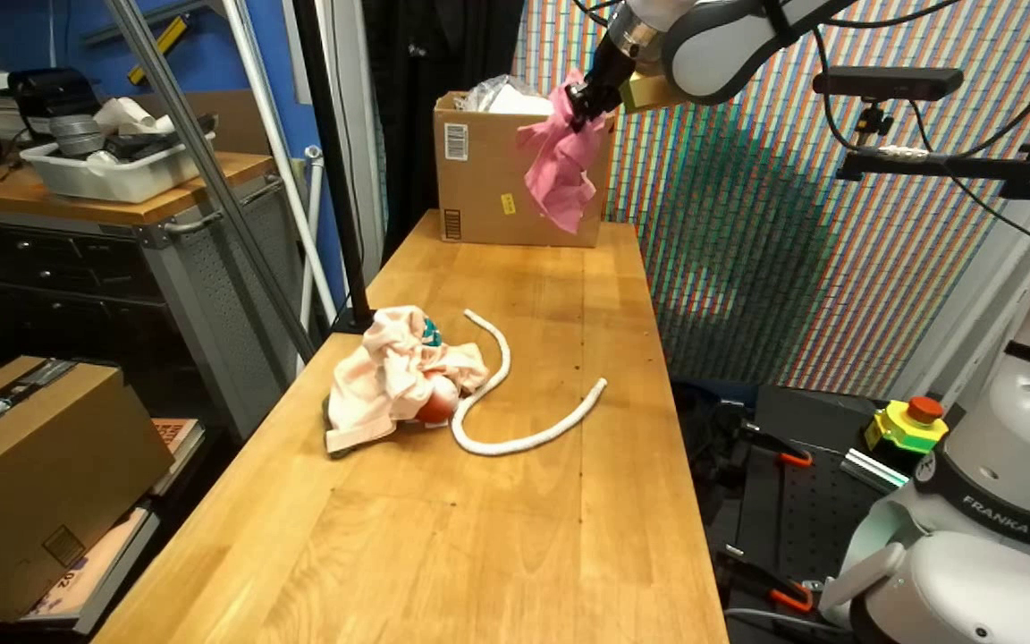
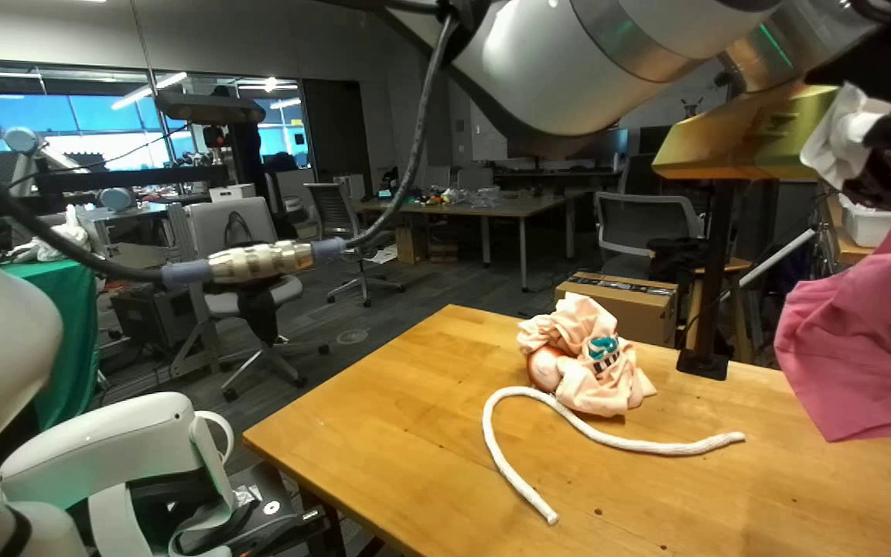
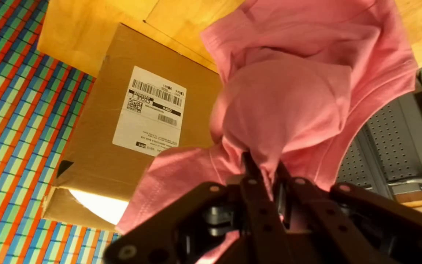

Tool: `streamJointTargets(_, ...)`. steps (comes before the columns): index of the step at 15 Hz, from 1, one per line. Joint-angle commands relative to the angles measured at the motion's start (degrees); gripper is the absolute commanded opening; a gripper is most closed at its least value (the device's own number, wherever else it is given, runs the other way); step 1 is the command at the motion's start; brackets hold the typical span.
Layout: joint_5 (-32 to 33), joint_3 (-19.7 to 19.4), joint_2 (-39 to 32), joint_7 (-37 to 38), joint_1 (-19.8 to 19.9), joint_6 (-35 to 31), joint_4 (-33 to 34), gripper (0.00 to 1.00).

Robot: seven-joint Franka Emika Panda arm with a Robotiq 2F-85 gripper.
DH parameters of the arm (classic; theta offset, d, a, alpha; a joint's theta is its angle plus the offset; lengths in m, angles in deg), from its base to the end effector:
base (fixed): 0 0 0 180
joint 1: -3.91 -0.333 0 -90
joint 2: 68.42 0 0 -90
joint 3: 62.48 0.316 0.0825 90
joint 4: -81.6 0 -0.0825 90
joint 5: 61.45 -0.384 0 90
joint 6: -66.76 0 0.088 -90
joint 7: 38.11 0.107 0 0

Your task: Move the pink t-shirt to the right, move the peach t-shirt to the left, move the radish to the right, move the rope backwards

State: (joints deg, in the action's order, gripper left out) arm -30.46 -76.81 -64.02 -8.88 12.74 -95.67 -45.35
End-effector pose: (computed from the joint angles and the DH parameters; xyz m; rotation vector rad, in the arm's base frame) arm 0.5231 -0.1976 0.4846 2.6260 -0.6164 0.9767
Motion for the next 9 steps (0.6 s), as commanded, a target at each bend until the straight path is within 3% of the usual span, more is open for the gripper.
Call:
streamJointTargets(1,5.42,-0.19,-5.13,8.92,2.00,0.44,6.58,0.08)
streamJointTargets(5,14.66,-1.05,-9.21,23.07,2.68,-0.12,10.64,0.08)
streamJointTargets(9,17.89,-1.41,-12.46,30.75,2.06,-0.93,12.83,0.08)
